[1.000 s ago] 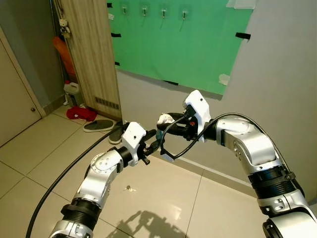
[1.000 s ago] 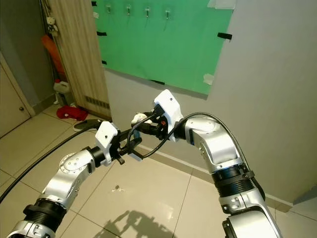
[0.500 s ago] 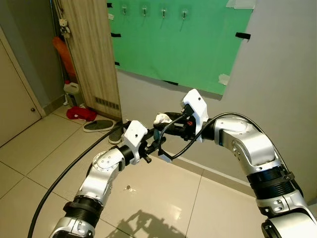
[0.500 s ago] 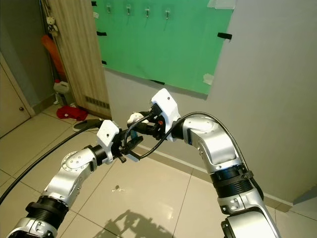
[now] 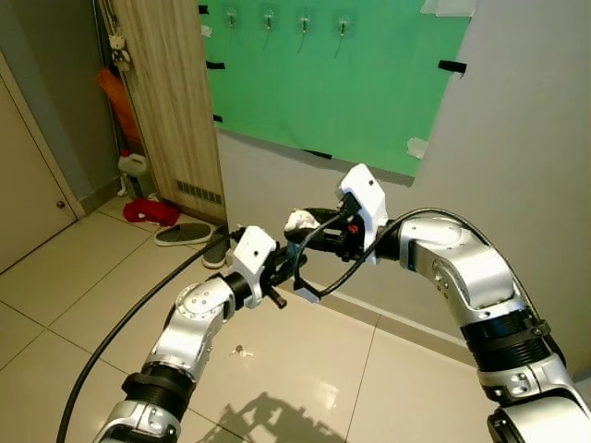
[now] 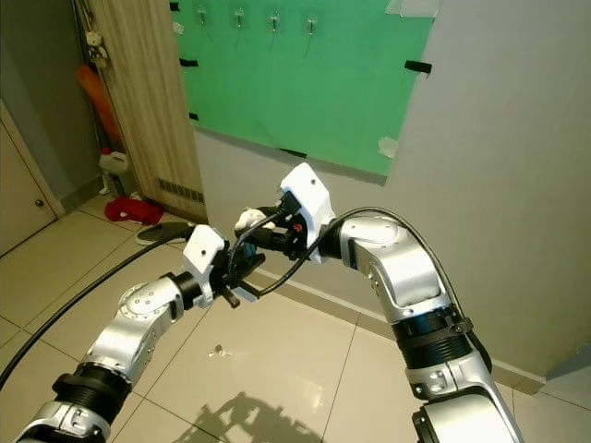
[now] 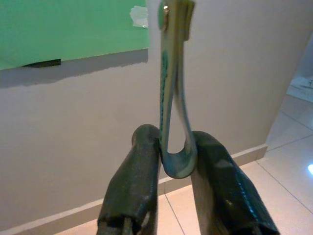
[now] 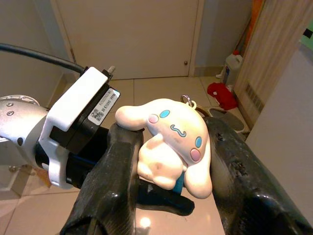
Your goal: Hang keys on a hook
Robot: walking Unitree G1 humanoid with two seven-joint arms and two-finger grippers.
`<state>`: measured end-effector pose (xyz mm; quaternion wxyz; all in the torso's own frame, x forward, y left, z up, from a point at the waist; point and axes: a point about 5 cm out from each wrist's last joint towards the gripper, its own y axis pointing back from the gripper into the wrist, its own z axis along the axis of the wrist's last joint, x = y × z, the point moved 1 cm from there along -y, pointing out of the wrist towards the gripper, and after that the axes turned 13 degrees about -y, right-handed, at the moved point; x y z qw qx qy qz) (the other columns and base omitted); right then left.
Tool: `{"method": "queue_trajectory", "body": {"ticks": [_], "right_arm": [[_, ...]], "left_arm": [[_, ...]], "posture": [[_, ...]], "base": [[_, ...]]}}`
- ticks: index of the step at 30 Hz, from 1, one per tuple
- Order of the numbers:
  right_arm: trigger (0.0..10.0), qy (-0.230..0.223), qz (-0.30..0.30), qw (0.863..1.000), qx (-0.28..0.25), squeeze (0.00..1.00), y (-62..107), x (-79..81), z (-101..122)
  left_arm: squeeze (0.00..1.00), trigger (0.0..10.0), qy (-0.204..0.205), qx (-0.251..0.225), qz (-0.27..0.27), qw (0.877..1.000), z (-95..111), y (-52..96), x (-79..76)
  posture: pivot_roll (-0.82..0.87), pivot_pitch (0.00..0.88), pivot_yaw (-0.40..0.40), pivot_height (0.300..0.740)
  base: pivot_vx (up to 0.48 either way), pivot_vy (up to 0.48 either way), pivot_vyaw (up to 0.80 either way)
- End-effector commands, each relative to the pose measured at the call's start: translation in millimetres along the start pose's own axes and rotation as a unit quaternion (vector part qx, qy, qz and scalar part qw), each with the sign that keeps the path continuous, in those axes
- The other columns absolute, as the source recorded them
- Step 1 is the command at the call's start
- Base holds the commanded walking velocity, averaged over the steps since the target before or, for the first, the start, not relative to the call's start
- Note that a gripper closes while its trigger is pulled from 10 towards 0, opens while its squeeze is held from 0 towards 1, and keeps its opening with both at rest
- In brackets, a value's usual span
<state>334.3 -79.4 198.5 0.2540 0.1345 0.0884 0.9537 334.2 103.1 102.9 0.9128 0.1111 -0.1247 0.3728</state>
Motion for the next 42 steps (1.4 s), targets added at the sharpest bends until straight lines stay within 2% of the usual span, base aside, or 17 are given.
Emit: {"method": "queue_trajectory", "body": {"ticks": [1,19,27,33,37,42], "right_arm": [[10.0,-0.001,0.006,1.0,0.002,0.0,-0.7,3.2,-1.2],[10.0,-0.002,0.002,1.0,0.006,0.0,0.4,1.9,-6.6],[10.0,0.007,-0.017,1.0,0.004,0.0,0.1,-4.2,-10.1],[10.0,0.011,-0.014,1.0,0.008,0.0,0.3,-3.1,-13.9],[10.0,0.016,-0.014,1.0,0.014,0.0,0.2,-3.3,-16.6],[10.0,0.022,-0.012,0.999,0.024,0.0,-0.6,-3.0,-22.1]], "left_arm": [[0.0,0.0,-0.007,-0.008,0.006,1.0,6.1,-1.8,6.3],[0.0,0.0,-0.011,-0.019,0.009,1.0,11.0,-0.4,12.2],[0.0,0.0,-0.032,-0.014,0.009,0.999,11.2,6.1,18.0],[0.0,0.0,-0.042,-0.008,0.008,0.999,10.0,9.5,21.1],[0.0,0.0,-0.064,-0.005,-0.002,0.998,11.9,11.5,23.2],[0.0,0.0,-0.083,-0.007,0.009,0.996,19.4,14.4,35.6]], "posture": [[-0.09,0.0,-0.007,0.74],[-0.09,0.0,-0.005,0.74],[-0.07,0.0,-0.009,0.74],[-0.07,0.0,-0.008,0.74],[-0.07,0.0,-0.007,0.74],[-0.07,0.0,-0.006,0.74]], "base": [[0.0,0.0,0.0],[0.0,0.0,0.0],[0.0,0.0,0.0],[0.0,0.0,0.0],[0.0,0.0,0.0],[0.0,0.0,0.0]]}}
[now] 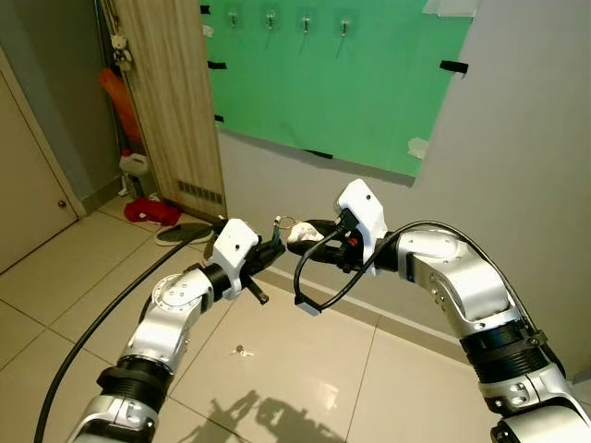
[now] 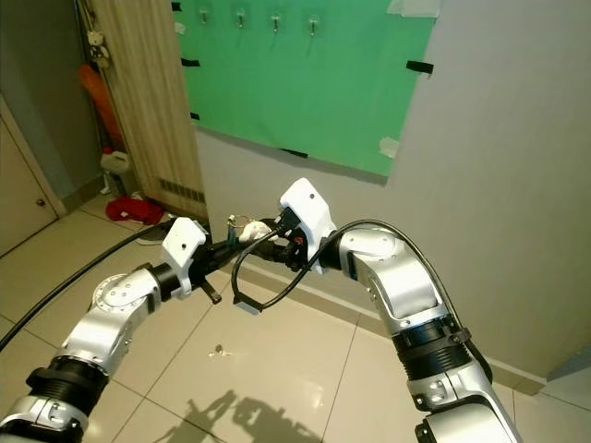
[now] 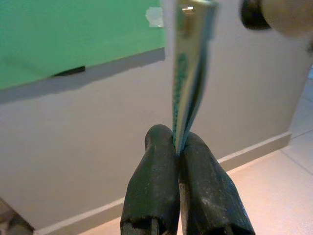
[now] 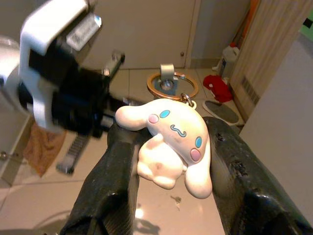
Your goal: Hang keys on a hook
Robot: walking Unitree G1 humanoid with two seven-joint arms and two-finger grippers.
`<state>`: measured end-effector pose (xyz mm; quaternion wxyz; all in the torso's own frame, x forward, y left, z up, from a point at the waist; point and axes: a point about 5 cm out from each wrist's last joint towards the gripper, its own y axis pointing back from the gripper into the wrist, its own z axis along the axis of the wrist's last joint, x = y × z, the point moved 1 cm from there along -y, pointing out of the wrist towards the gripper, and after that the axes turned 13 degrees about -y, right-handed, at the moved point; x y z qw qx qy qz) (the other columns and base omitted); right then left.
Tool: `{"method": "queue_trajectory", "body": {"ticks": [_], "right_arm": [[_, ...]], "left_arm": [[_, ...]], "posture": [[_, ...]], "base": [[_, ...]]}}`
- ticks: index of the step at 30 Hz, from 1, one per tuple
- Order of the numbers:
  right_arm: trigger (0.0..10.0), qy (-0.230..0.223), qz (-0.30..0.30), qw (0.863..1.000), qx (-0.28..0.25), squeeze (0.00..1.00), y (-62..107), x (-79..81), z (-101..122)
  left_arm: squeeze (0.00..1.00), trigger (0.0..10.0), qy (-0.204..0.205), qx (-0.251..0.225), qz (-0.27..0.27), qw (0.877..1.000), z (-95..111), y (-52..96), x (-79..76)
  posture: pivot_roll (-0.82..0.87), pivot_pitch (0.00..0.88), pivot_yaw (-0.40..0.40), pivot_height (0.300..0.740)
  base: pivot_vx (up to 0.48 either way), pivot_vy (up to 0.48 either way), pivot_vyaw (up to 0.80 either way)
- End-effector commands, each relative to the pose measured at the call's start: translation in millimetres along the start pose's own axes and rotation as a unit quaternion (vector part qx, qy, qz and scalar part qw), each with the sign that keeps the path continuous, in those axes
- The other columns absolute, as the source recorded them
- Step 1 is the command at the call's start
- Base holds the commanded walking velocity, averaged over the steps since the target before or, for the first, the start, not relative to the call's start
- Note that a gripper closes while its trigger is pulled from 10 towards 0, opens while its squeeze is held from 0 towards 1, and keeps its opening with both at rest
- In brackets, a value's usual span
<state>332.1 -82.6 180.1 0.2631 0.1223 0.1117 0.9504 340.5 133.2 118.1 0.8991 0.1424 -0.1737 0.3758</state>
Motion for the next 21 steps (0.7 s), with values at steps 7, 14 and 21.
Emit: {"method": "queue_trajectory", "body": {"ticks": [7,14,21], "right_arm": [[10.0,0.009,0.006,1.0,0.008,0.0,-1.5,2.4,-4.9],[10.0,0.01,0.007,1.0,0.011,0.0,-1.9,2.9,-6.4],[10.0,0.003,-0.023,1.0,0.01,0.0,-5.6,-4.7,-10.8]], "left_arm": [[0.0,0.0,-0.052,-0.026,0.001,0.998,22.3,-4.7,14.0],[0.0,0.0,-0.07,-0.034,-0.001,0.997,30.6,-6.0,18.9],[0.0,0.0,-0.087,-0.045,-0.002,0.995,40.9,-6.1,24.5]], "posture": [[-0.07,0.0,-0.005,0.74],[-0.07,0.0,-0.006,0.74],[-0.07,0.0,-0.006,0.74]], "base": [[0.0,0.0,0.0],[0.0,0.0,0.0],[0.0,0.0,0.0]]}}
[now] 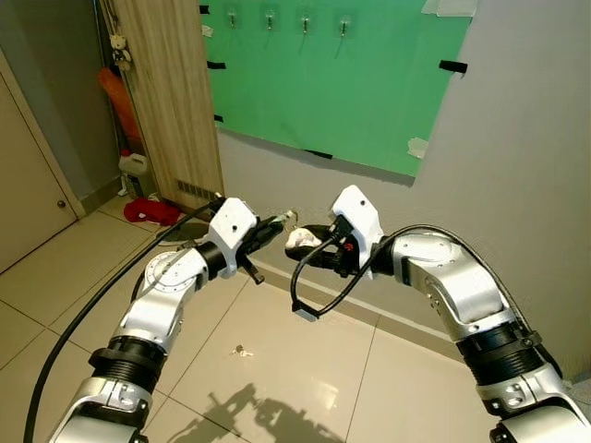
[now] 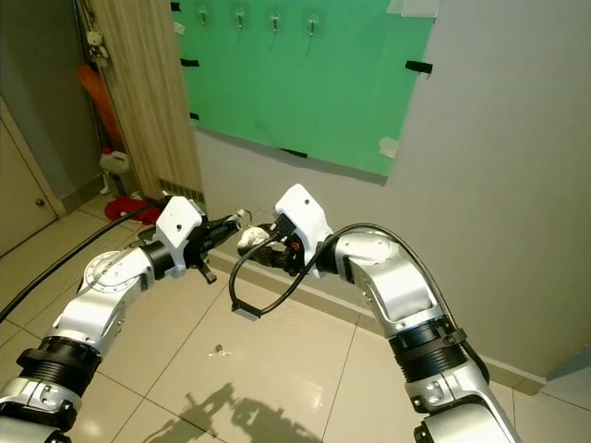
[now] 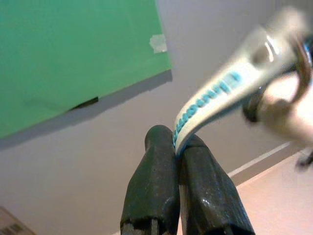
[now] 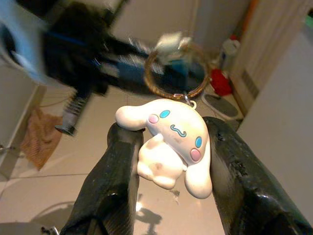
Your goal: Hang keys on a hook
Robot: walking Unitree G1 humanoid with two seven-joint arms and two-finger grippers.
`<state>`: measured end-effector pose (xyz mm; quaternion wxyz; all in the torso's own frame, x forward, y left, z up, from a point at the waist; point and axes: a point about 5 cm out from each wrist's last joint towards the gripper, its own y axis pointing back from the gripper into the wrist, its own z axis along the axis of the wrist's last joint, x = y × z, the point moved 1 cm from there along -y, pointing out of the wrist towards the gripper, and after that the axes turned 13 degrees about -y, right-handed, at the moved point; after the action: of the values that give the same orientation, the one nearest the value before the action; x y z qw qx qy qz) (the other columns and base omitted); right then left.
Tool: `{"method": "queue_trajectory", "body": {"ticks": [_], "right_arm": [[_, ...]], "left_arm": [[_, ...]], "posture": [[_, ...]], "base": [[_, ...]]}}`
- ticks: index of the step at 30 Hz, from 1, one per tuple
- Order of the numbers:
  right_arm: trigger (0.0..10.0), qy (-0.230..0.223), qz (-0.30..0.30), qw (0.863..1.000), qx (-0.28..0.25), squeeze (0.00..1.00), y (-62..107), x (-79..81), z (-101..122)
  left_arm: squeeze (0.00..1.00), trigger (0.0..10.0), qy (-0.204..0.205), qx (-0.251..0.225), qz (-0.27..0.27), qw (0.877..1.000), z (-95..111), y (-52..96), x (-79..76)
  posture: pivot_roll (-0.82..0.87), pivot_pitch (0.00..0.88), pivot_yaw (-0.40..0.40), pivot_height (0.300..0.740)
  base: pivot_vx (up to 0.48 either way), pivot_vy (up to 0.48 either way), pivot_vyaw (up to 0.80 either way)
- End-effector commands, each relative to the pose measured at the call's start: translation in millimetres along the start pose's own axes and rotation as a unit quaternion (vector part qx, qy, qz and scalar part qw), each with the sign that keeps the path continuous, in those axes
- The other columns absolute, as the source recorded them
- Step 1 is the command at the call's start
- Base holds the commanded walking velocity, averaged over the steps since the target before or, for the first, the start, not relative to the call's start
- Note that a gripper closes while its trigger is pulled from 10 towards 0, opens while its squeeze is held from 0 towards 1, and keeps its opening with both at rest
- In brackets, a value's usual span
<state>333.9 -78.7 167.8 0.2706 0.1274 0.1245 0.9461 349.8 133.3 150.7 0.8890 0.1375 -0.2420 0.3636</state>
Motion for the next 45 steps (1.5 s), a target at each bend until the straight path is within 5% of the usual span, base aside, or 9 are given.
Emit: {"method": "queue_trajectory", "body": {"ticks": [1,19,20,32,42,44,45], "right_arm": [[10.0,0.0,-0.015,1.0,-0.005,0.0,0.8,-3.1,-1.9],[10.0,-0.096,-0.034,0.994,-0.037,0.0,-11.8,1.0,-26.0],[10.0,-0.109,-0.05,0.992,-0.045,1.0,-12.6,-2.2,-28.7],[10.0,-0.096,-0.153,0.978,-0.102,1.0,-15.6,-17.3,-36.5],[10.0,-0.124,-0.272,0.939,-0.169,1.0,-5.8,-34.9,-41.7],[10.0,-0.115,-0.309,0.926,-0.184,0.91,2.8,-39.6,-44.2],[10.0,-0.12,-0.336,0.912,-0.202,0.0,9.9,-43.5,-45.1]], "left_arm": [[0.0,0.0,-0.027,-0.018,-0.005,0.999,14.8,-4.7,7.4],[0.0,0.0,-0.048,-0.063,0.007,0.997,46.1,-6.2,30.1],[0.0,0.0,-0.053,-0.067,0.009,0.996,49.8,-6.9,32.7],[0.0,0.0,-0.083,-0.084,0.0,0.993,67.7,-10.4,43.0],[0.0,0.0,-0.063,-0.046,0.044,0.996,54.5,-7.7,51.2],[0.0,0.0,-0.049,-0.029,0.072,0.996,47.0,-4.4,56.7],[0.0,0.0,-0.033,-0.022,0.088,0.995,42.5,-2.1,59.5]], "posture": [[-0.07,0.0,-0.006,0.74],[-0.08,0.0,-0.007,0.74],[-0.08,0.0,-0.007,0.74],[-0.08,0.0,-0.005,0.74],[-0.08,0.0,0.0,0.74],[-0.07,0.0,-0.004,0.74],[-0.07,0.0,-0.007,0.74]], "base": [[0.0,0.0,0.0],[0.0,0.0,0.0],[0.0,0.0,0.0],[0.0,0.0,0.0],[0.0,0.0,0.0],[0.0,0.0,0.0],[0.0,0.0,0.0]]}}
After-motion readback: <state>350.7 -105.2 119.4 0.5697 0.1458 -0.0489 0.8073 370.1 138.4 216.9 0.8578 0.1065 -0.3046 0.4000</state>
